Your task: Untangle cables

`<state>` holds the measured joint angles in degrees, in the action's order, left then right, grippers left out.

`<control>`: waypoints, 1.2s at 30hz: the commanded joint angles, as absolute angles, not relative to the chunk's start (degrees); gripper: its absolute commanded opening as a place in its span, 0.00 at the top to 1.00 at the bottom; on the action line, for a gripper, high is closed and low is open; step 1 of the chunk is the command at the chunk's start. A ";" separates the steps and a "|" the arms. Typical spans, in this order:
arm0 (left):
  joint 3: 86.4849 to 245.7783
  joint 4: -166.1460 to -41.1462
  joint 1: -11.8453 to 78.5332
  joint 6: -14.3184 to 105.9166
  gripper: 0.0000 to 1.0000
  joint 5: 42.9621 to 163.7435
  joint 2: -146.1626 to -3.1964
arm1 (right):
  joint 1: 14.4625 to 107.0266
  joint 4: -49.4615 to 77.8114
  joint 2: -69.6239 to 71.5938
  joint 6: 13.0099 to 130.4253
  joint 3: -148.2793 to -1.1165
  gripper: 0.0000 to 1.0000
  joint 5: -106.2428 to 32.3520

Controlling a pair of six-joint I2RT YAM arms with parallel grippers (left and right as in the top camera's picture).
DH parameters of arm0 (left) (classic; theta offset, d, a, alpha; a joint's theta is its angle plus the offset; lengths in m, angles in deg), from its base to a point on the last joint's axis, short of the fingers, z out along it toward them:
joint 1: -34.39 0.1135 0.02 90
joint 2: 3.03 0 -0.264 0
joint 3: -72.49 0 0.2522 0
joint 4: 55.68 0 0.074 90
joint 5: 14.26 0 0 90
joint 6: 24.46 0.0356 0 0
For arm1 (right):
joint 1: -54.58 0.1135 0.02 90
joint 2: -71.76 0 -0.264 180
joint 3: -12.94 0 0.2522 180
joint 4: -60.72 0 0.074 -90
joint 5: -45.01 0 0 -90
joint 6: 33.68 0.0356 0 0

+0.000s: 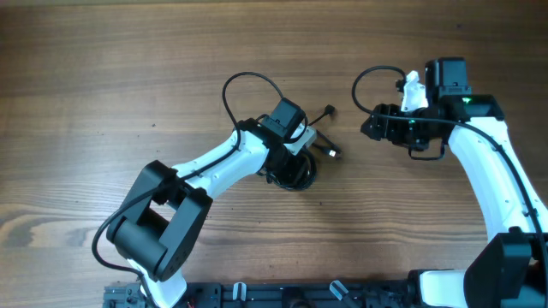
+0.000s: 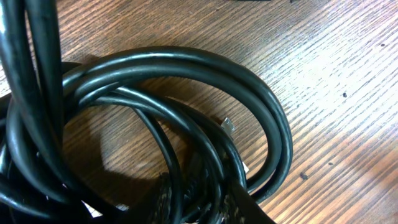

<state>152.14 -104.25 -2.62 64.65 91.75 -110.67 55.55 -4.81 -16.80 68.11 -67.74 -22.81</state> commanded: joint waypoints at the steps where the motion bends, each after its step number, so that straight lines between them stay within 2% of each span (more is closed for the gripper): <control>1: 151.01 -104.20 -2.77 65.13 0.73 92.07 -113.62 | 57.46 -4.15 -17.54 68.31 -68.30 0.27 -23.58; 6: 151.01 -104.18 -2.77 65.09 0.77 92.25 -113.62 | 60.36 -3.69 -17.56 68.33 -68.30 0.24 -23.56; 7: 151.01 -104.20 -2.77 65.09 0.81 92.49 -113.62 | 60.97 -3.74 -17.56 68.33 -68.30 0.23 -23.03; 8: 151.09 -104.27 -2.56 64.87 0.94 92.69 -113.62 | 61.37 -3.85 -17.56 68.37 -68.30 0.23 -21.90; 9: 151.31 -104.33 -2.10 63.56 0.96 92.64 -113.60 | 61.85 -4.11 -17.56 68.31 -68.30 0.23 -19.34; 16: 154.37 -105.86 -0.09 59.27 0.96 96.91 -107.98 | 65.11 -4.83 -17.54 68.31 -68.30 0.23 -17.37; 20: 154.70 -105.82 0.57 49.15 0.96 96.95 -99.37 | 66.04 -2.64 -17.54 68.29 -68.30 0.24 -12.54; 22: 154.70 -105.80 1.86 43.30 0.96 96.95 -95.80 | 66.04 -2.53 -17.43 68.11 -68.30 0.33 -11.82; 25: 154.70 -105.86 4.11 32.91 0.96 97.25 -92.29 | 65.98 -0.65 -14.68 64.94 -68.30 0.36 -5.61; 31: 154.70 -105.49 7.00 4.72 0.96 98.50 -88.94 | 66.00 5.66 -5.26 65.58 -68.30 0.27 -3.10; 36: 154.70 -98.87 7.00 -5.36 0.96 100.36 -88.94 | 67.12 8.83 -6.96 69.34 -68.30 0.27 -2.09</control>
